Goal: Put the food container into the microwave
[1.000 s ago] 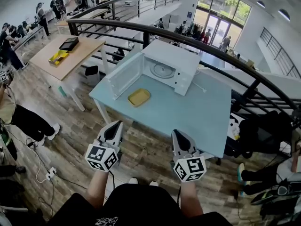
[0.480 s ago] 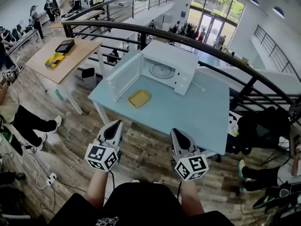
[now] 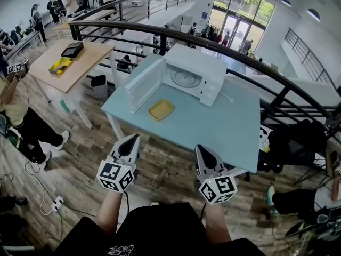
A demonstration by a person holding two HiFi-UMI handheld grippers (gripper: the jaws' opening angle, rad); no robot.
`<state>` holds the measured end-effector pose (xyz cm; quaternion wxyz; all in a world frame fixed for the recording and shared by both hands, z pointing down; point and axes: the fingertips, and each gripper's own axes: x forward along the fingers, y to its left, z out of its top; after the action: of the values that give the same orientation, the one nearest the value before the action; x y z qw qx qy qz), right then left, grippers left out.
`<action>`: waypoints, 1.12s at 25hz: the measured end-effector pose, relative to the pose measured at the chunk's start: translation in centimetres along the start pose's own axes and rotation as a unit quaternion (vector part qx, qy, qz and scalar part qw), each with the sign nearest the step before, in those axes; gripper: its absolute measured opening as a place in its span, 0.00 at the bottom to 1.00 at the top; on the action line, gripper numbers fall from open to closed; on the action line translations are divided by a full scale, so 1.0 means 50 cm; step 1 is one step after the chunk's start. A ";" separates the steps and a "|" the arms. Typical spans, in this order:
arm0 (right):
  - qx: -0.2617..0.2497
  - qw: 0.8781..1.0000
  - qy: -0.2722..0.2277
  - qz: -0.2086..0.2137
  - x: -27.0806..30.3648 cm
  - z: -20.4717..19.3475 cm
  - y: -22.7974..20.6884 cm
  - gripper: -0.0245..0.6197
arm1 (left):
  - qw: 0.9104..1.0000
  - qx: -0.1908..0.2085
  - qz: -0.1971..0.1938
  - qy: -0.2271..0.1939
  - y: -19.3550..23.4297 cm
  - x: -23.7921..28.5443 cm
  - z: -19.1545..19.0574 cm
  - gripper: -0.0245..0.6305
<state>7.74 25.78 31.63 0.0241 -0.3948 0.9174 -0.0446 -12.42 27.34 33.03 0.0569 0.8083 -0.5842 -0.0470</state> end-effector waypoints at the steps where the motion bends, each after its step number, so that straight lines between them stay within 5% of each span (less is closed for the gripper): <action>1: 0.001 1.000 0.000 0.001 0.003 0.000 0.003 0.05 | 1.000 -0.001 0.001 -0.001 0.005 -0.004 0.001 0.05; 28: 0.035 0.999 0.009 0.023 0.089 -0.030 -0.014 0.05 | 1.000 -0.009 0.001 0.012 0.063 0.036 -0.025 0.05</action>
<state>5.05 22.15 33.16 0.0305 -0.3720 0.9243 -0.0794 -14.65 24.70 34.72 0.0714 0.8076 -0.5838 -0.0425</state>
